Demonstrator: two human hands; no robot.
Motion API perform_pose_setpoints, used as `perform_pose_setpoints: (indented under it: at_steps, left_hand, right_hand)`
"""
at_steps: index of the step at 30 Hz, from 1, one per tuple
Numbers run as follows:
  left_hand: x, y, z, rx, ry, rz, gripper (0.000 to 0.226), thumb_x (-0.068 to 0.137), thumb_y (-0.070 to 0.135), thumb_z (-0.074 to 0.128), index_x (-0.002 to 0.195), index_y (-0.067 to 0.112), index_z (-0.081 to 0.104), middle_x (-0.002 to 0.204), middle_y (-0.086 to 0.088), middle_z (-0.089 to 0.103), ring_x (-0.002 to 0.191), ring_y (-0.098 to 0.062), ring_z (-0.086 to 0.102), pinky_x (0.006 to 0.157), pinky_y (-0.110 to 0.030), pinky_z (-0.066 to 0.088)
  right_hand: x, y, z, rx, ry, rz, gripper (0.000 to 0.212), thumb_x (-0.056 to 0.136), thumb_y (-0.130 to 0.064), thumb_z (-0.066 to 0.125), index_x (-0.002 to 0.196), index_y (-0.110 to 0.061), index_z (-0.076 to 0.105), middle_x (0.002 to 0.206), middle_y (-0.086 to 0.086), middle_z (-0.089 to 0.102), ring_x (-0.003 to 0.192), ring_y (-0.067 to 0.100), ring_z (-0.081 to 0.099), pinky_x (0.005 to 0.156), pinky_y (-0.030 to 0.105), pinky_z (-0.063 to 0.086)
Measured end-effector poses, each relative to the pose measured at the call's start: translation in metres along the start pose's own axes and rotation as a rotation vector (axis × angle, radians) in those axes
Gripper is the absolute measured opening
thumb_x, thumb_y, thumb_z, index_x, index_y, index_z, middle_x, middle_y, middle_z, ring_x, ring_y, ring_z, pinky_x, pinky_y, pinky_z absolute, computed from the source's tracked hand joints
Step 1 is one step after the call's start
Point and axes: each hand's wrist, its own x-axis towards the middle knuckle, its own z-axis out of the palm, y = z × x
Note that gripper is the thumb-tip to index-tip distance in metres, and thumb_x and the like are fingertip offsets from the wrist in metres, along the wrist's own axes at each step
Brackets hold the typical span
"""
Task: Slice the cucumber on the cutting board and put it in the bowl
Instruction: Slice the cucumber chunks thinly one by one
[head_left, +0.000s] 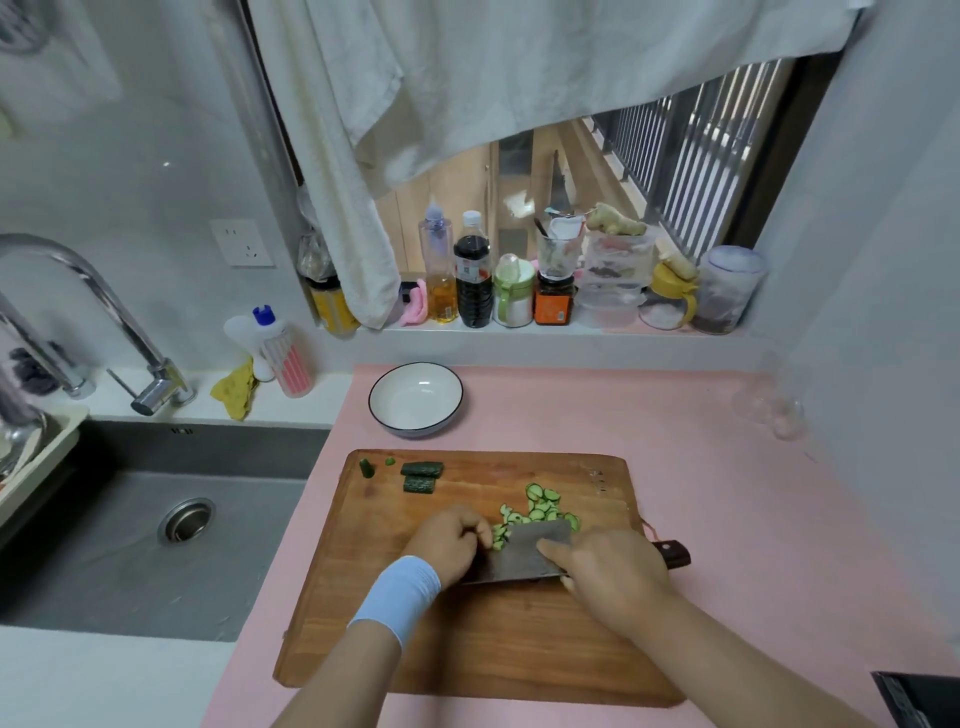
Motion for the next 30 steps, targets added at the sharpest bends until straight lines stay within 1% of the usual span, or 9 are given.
perform_pose_setpoints:
  at_steps: [5,8,11,17,20,22,26,28,30]
  left_hand:
    - [0.013,0.025,0.014,0.061,-0.081,0.019,0.056,0.086,-0.004,0.038,0.113,0.034,0.069,0.121,0.015,0.057,0.115,-0.009,0.050,0.099,-0.013,0.032]
    - [0.017,0.032,0.017,0.003,0.053,0.066,0.051,0.084,-0.006,0.039,0.090,0.034,0.070,0.109,0.011,0.062,0.104,-0.011,0.055,0.086,-0.007,0.037]
    - [0.013,0.040,0.022,-0.078,0.003,0.038,0.042,0.077,-0.007,0.038,0.070,0.023,0.065,0.088,0.008,0.067,0.091,-0.013,0.061,0.086,-0.021,0.048]
    - [0.021,0.043,0.028,-0.038,-0.064,-0.013,0.053,0.081,-0.007,0.036,0.097,0.030,0.071,0.105,0.017,0.064,0.100,-0.007,0.058,0.095,-0.020,0.044]
    - [0.018,0.041,0.024,-0.143,0.031,-0.044,0.046,0.079,-0.010,0.035,0.079,0.021,0.069,0.089,0.013,0.067,0.095,-0.013,0.060,0.086,-0.019,0.043]
    - [0.014,0.038,0.024,-0.136,-0.047,-0.061,0.046,0.077,-0.010,0.034,0.071,0.020,0.068,0.086,0.008,0.070,0.095,-0.015,0.063,0.083,-0.016,0.044]
    - [0.015,0.030,0.028,-0.046,-0.141,-0.075,0.055,0.084,-0.007,0.036,0.097,0.031,0.073,0.111,0.015,0.066,0.108,-0.006,0.058,0.103,-0.022,0.041]
    - [0.018,0.027,0.023,-0.053,-0.045,-0.103,0.056,0.086,-0.004,0.037,0.104,0.035,0.073,0.112,0.017,0.065,0.107,-0.006,0.057,0.104,-0.025,0.041]
    - [0.017,0.020,0.012,-0.089,0.175,-0.164,0.050,0.080,-0.005,0.037,0.082,0.033,0.070,0.095,0.016,0.069,0.094,-0.012,0.062,0.093,-0.026,0.047]
  right_hand:
    - [-0.008,0.007,-0.001,-0.004,-0.024,0.014,0.024,0.100,-0.019,0.047,0.122,-0.021,0.054,0.104,0.007,0.068,0.093,0.032,0.064,0.065,0.036,0.041]
    - [-0.009,0.011,-0.003,0.000,-0.018,0.024,0.023,0.099,-0.017,0.047,0.120,-0.021,0.056,0.102,0.005,0.068,0.090,0.032,0.065,0.063,0.036,0.041]
    - [-0.009,0.013,-0.003,0.019,-0.013,0.032,0.022,0.098,-0.015,0.049,0.116,-0.023,0.059,0.102,0.004,0.068,0.091,0.031,0.065,0.064,0.035,0.041]
    - [-0.011,0.015,0.000,0.051,-0.023,0.029,0.013,0.097,-0.016,0.048,0.104,-0.022,0.057,0.099,0.003,0.067,0.086,0.031,0.064,0.062,0.035,0.041]
    - [-0.012,0.016,-0.003,0.062,-0.017,0.028,0.017,0.096,-0.013,0.048,0.103,-0.022,0.061,0.098,0.003,0.067,0.082,0.029,0.059,0.054,0.032,0.030]
    - [-0.010,0.016,-0.005,0.072,-0.022,0.028,0.018,0.096,-0.014,0.048,0.103,-0.023,0.062,0.098,0.003,0.067,0.081,0.028,0.057,0.052,0.031,0.028]
    - [-0.007,0.012,-0.004,0.072,-0.016,0.036,0.019,0.096,-0.016,0.049,0.104,-0.026,0.063,0.099,0.002,0.068,0.091,0.030,0.064,0.063,0.032,0.037]
    - [-0.006,0.011,-0.005,0.066,-0.020,0.048,0.020,0.097,-0.016,0.049,0.107,-0.026,0.064,0.101,0.003,0.068,0.093,0.030,0.064,0.064,0.032,0.036]
    - [-0.005,0.010,-0.008,0.068,-0.027,0.052,0.020,0.098,-0.016,0.049,0.107,-0.025,0.064,0.101,0.003,0.069,0.093,0.030,0.064,0.065,0.032,0.037]
